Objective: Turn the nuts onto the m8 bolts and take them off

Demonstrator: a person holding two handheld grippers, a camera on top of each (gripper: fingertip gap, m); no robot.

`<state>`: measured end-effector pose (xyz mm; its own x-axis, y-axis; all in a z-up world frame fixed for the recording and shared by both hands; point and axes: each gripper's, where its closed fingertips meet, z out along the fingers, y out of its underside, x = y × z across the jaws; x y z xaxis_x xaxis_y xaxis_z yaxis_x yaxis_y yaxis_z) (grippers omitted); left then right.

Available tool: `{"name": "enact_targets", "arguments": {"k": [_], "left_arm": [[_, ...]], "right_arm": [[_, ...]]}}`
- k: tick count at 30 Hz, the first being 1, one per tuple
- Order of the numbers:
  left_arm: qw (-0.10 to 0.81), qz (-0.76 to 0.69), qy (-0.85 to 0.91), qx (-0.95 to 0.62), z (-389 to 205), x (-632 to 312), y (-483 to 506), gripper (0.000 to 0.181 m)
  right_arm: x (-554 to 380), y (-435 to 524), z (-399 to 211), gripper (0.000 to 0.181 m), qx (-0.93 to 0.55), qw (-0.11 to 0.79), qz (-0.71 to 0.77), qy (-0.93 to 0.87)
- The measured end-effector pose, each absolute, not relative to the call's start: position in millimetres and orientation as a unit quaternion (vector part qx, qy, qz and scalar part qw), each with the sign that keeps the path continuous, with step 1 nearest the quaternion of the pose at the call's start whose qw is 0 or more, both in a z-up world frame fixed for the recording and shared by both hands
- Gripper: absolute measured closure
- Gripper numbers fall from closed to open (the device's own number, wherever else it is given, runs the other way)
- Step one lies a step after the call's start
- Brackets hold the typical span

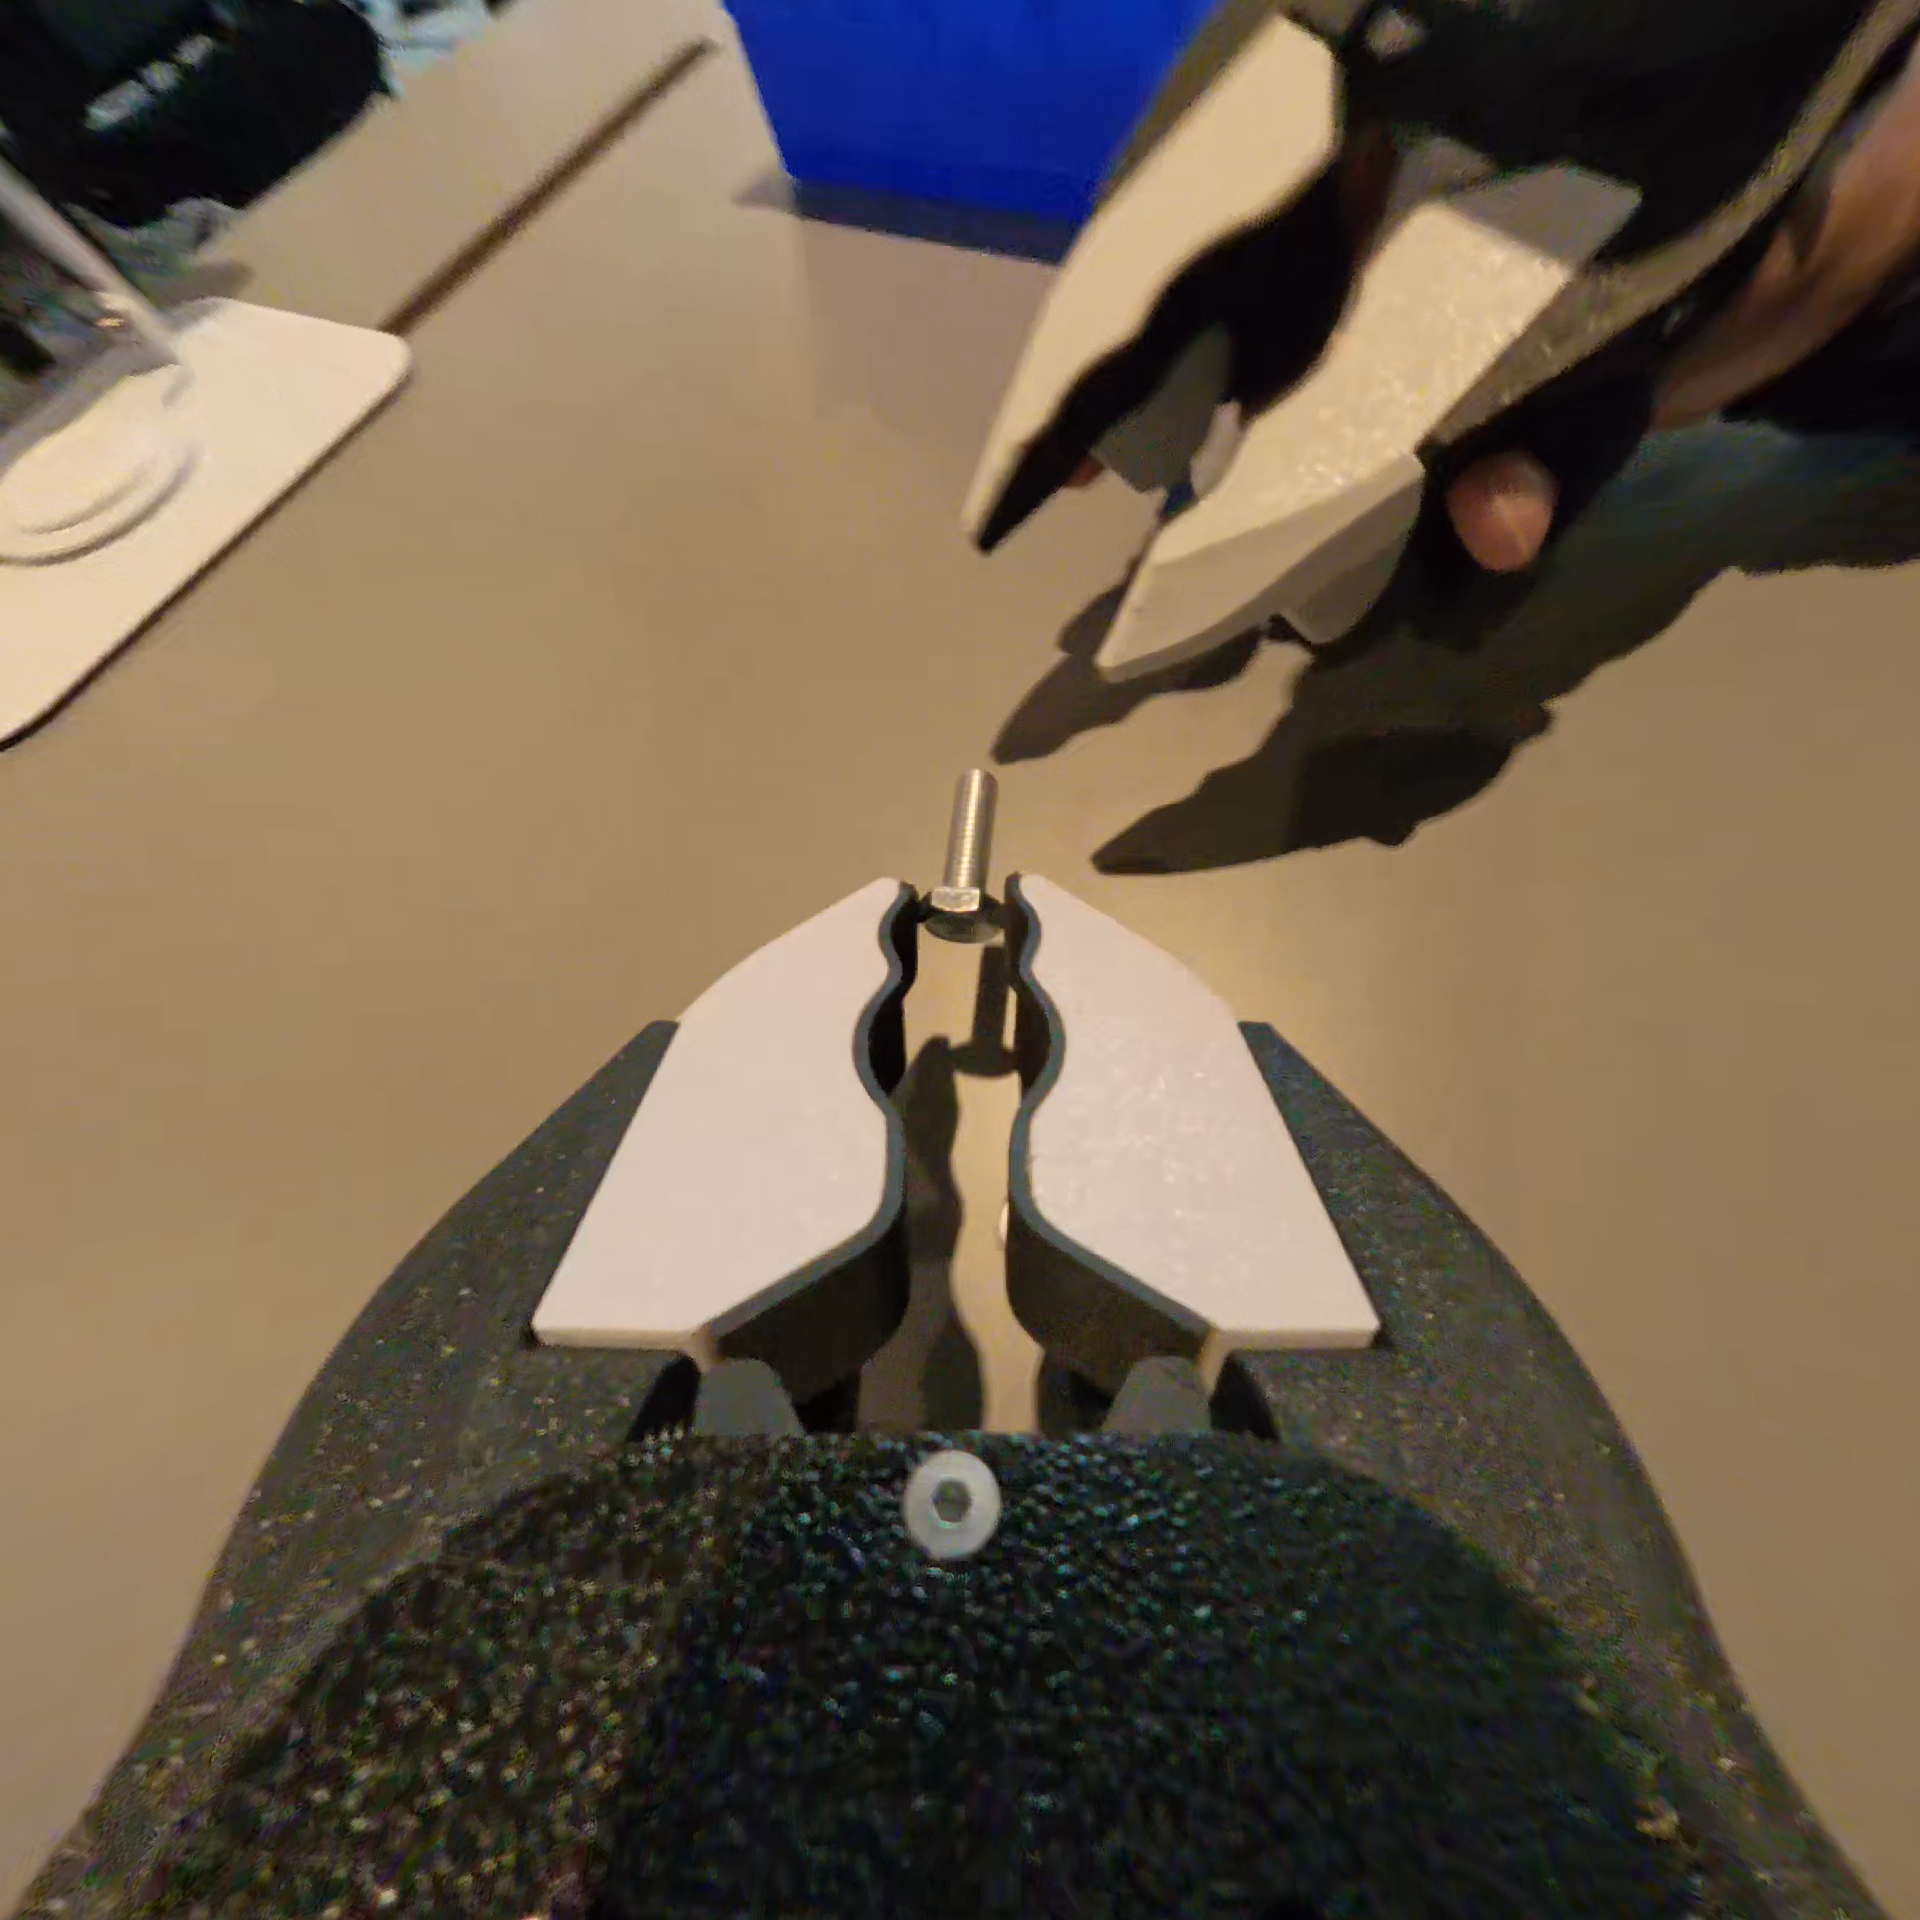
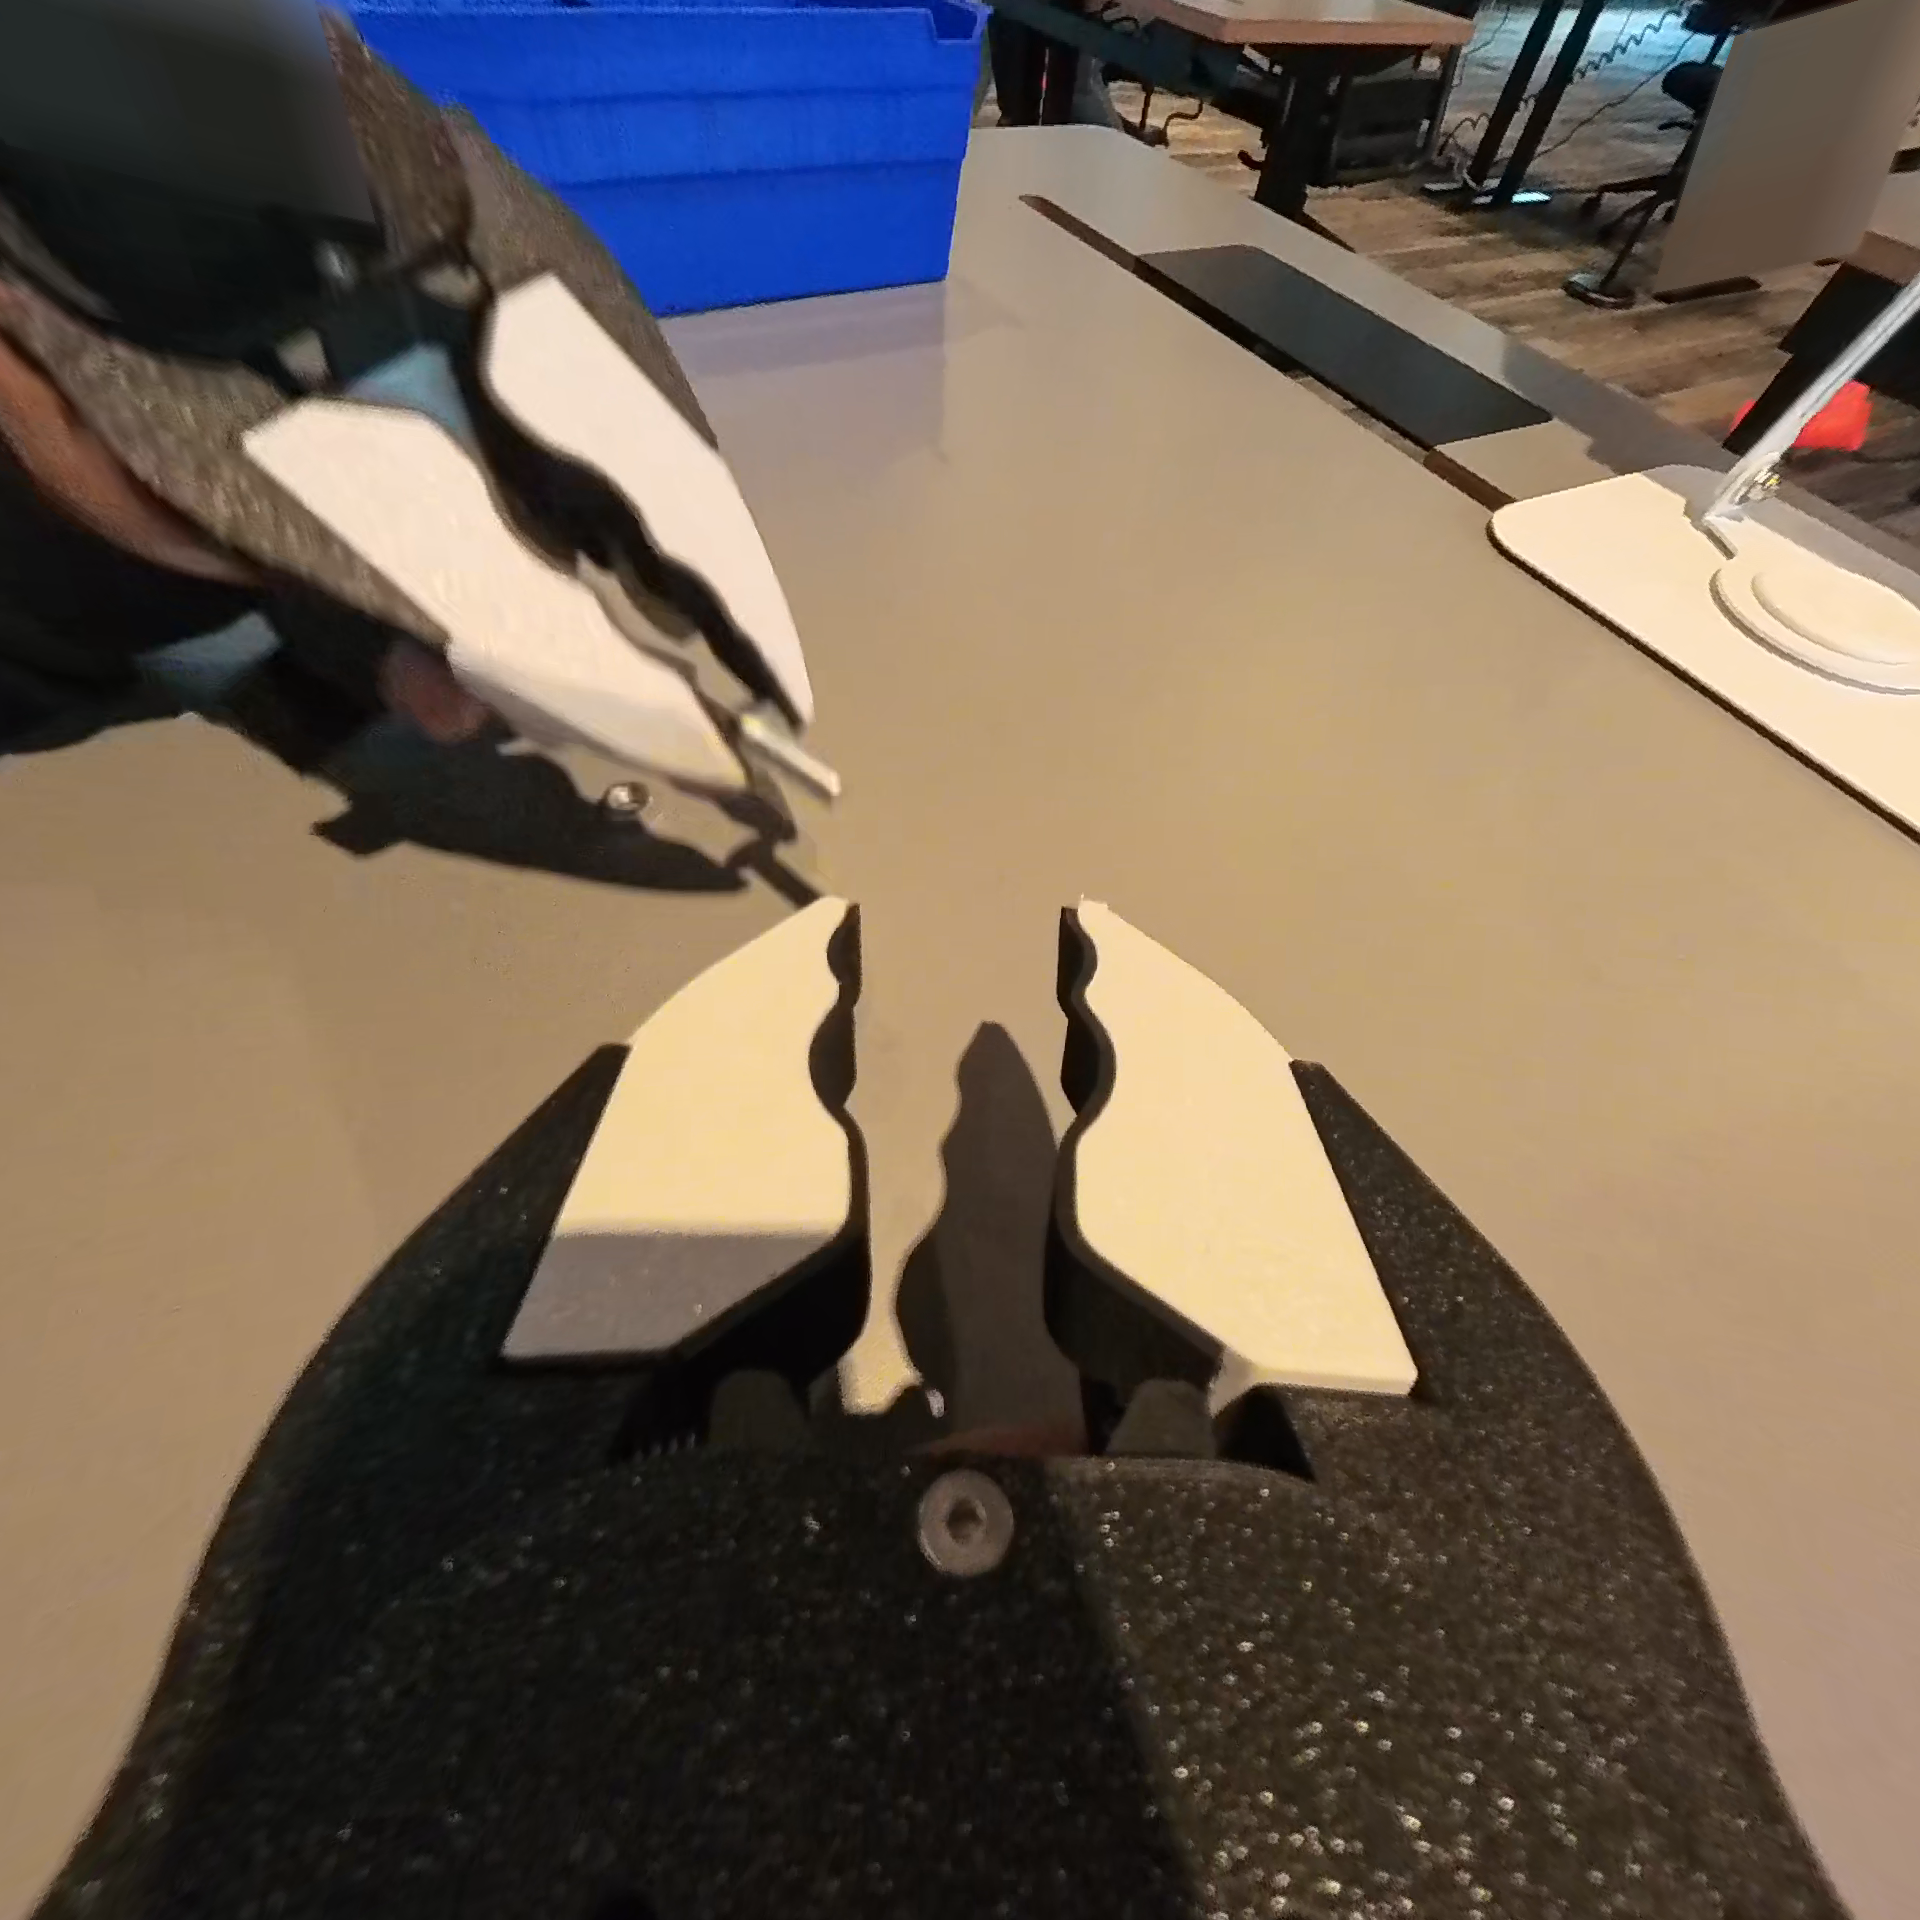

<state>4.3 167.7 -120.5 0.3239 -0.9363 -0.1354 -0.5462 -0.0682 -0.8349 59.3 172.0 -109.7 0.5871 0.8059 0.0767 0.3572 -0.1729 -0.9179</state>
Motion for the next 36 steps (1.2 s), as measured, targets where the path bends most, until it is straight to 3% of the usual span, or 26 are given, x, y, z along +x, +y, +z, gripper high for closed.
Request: {"name": "enact_targets", "arguments": {"k": [6, 10, 17, 26, 33, 36], "left_arm": [[0.523, -0.385, 0.404, -0.644, -67, -17, 157, 0.166], [0.535, -0.478, 0.367, -0.593, -39, -6, 132, 0.166], [0.532, -0.493, 0.378, -0.576, -36, 2, 121, 0.166], [0.507, -0.495, 0.408, -0.576, -46, 10, 113, 0.166], [0.524, -0.464, 0.407, -0.587, -51, 12, 118, 0.164], [0.555, -0.403, 0.424, -0.591, -55, 8, 125, 0.16]], "right_arm": [[29, 155, -103, 0.146, -0.711, 0.497, 0.282, -0.411], [-2, 137, -73, 0.152, -0.66, 0.521, 0.373, -0.392], [-7, 119, -40, 0.165, -0.585, 0.568, 0.456, -0.358], [0, 119, -30, 0.166, -0.567, 0.57, 0.494, -0.331], [0, 119, -31, 0.174, -0.576, 0.584, 0.444, -0.36], [7, 128, -43, 0.174, -0.606, 0.593, 0.348, -0.4]]}}
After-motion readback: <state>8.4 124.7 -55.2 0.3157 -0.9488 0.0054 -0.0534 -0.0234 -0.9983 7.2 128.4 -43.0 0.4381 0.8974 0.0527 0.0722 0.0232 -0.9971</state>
